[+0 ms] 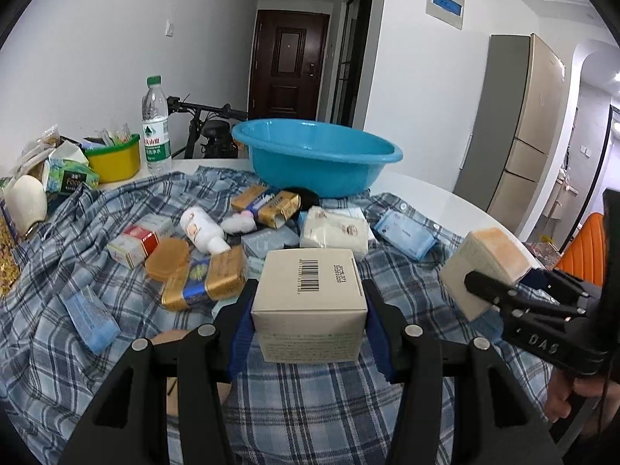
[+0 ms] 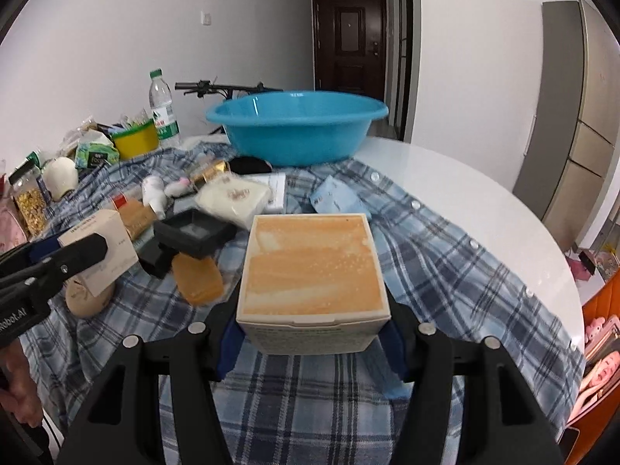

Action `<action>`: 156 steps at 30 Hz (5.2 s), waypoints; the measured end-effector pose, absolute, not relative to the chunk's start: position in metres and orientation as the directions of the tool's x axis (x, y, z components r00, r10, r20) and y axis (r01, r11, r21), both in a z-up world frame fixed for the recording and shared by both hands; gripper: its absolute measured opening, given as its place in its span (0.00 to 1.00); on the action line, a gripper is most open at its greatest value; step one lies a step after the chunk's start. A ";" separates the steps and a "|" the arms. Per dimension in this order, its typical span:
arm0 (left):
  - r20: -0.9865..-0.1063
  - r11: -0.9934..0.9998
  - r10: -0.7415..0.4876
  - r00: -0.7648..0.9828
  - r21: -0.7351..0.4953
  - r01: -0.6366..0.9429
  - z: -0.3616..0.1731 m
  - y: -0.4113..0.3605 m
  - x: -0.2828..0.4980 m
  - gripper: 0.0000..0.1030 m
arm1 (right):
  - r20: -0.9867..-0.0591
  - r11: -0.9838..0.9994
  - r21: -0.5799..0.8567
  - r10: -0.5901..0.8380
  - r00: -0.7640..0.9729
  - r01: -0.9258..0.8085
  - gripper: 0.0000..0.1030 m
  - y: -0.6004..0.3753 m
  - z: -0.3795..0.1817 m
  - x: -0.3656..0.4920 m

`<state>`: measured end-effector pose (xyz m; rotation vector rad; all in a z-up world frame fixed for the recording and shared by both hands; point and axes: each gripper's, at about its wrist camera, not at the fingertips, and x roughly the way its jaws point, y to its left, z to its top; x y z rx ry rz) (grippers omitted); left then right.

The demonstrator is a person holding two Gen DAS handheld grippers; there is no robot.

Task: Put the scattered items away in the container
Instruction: 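Carry the white box with the left tool while the right tool carries the cream cube over the basin, then open the left tool to drop the white box while the right tool releases the cream cube into the basin, then withdraw both tools from the basin back toward the items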

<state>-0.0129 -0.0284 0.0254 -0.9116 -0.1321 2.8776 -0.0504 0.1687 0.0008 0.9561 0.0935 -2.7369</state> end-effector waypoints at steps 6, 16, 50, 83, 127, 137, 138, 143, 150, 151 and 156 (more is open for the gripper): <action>-0.524 -0.990 0.134 -0.841 -0.111 -0.088 0.049 -0.028 -0.015 0.52 | -0.560 -0.968 0.029 -0.222 -0.798 0.249 0.57 0.170 0.033 -0.053; -0.429 -0.989 0.144 -0.892 -0.099 -0.112 0.095 -0.026 -0.007 0.52 | -0.446 -0.970 0.056 -0.236 -0.863 0.236 0.57 0.180 0.078 -0.040; -0.371 -0.994 0.105 -0.923 -0.010 -0.109 0.136 -0.030 -0.191 0.52 | -0.513 -0.962 0.068 -0.261 -0.818 0.264 0.57 0.170 0.112 -0.222; -0.733 -0.992 0.125 -0.669 -0.091 -0.086 0.038 -0.053 -0.397 0.52 | -0.711 -0.956 0.008 -0.212 -0.671 0.294 0.57 0.129 0.035 -0.386; -0.751 -0.992 0.110 -0.651 -0.042 -0.119 0.027 -0.043 -0.396 0.77 | -0.788 -0.949 -0.043 -0.160 -0.595 0.311 0.57 0.116 0.014 -0.396; -0.675 -0.992 0.128 -0.726 -0.099 -0.083 0.051 -0.054 -0.372 0.82 | -0.755 -0.956 -0.043 -0.159 -0.636 0.291 0.73 0.123 0.026 -0.382; -0.667 -0.992 0.128 -0.734 -0.101 -0.082 0.054 -0.055 -0.370 0.82 | -0.751 -0.956 -0.040 -0.163 -0.639 0.292 0.74 0.124 0.028 -0.381; -0.529 -0.981 0.165 -0.833 -0.174 -0.084 0.080 -0.066 -0.341 1.00 | -0.709 -0.952 -0.033 -0.192 -0.679 0.304 0.97 0.130 0.038 -0.364; -0.378 -0.996 0.087 -0.922 -0.033 -0.080 0.120 -0.058 -0.292 1.00 | -0.626 -0.951 -0.033 -0.220 -0.748 0.307 1.00 0.137 0.062 -0.333; -0.378 -0.995 0.097 -0.921 -0.021 -0.096 0.126 -0.056 -0.284 1.00 | -0.615 -0.952 -0.026 -0.226 -0.756 0.305 1.00 0.138 0.066 -0.329; -0.361 -0.988 0.153 -0.920 -0.062 -0.140 0.144 -0.058 -0.244 1.00 | -0.606 -0.944 0.042 -0.284 -0.743 0.327 1.00 0.148 0.087 -0.304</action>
